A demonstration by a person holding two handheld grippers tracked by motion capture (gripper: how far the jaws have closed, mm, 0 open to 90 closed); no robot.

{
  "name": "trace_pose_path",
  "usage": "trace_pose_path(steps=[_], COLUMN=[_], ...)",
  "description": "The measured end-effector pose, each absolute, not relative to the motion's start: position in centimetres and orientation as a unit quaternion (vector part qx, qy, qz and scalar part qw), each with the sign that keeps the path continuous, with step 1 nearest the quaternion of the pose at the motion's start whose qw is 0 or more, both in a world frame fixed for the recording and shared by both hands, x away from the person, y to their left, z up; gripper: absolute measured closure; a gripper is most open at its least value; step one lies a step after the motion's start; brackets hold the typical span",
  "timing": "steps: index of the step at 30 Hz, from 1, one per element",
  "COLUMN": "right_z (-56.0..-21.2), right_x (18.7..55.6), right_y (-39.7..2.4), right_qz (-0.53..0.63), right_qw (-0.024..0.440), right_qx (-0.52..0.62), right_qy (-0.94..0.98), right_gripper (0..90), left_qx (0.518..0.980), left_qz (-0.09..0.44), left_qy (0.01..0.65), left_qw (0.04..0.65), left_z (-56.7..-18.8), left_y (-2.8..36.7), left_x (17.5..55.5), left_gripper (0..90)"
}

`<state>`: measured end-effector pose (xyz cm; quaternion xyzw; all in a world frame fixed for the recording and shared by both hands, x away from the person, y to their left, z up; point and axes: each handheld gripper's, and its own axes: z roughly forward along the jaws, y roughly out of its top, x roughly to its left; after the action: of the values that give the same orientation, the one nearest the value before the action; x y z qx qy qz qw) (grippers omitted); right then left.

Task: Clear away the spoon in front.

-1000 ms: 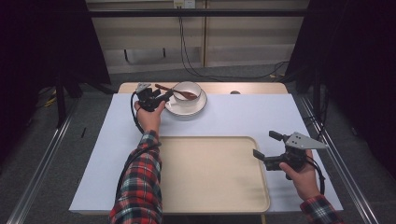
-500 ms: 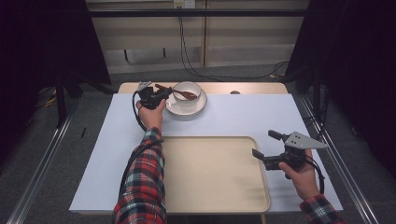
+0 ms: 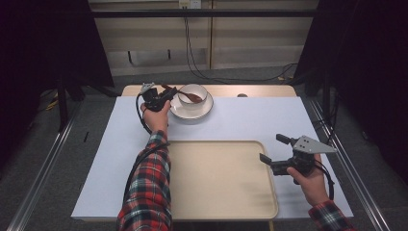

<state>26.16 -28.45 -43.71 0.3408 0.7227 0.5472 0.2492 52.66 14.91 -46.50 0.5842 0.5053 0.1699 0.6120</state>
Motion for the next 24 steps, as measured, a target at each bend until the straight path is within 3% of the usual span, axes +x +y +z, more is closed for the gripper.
trace_pose_path(steps=[24], right_z=[-43.6], right_x=[26.0], right_y=[-28.5], right_qz=[0.549], right_qw=[0.246], right_qx=[0.34], right_qy=[0.723], right_gripper=[4.3], left_qx=[0.562], left_qz=[0.152], left_qy=[0.472], left_qw=[0.662], left_z=[-45.1], left_y=[13.6], left_x=[52.3], left_gripper=[82.6])
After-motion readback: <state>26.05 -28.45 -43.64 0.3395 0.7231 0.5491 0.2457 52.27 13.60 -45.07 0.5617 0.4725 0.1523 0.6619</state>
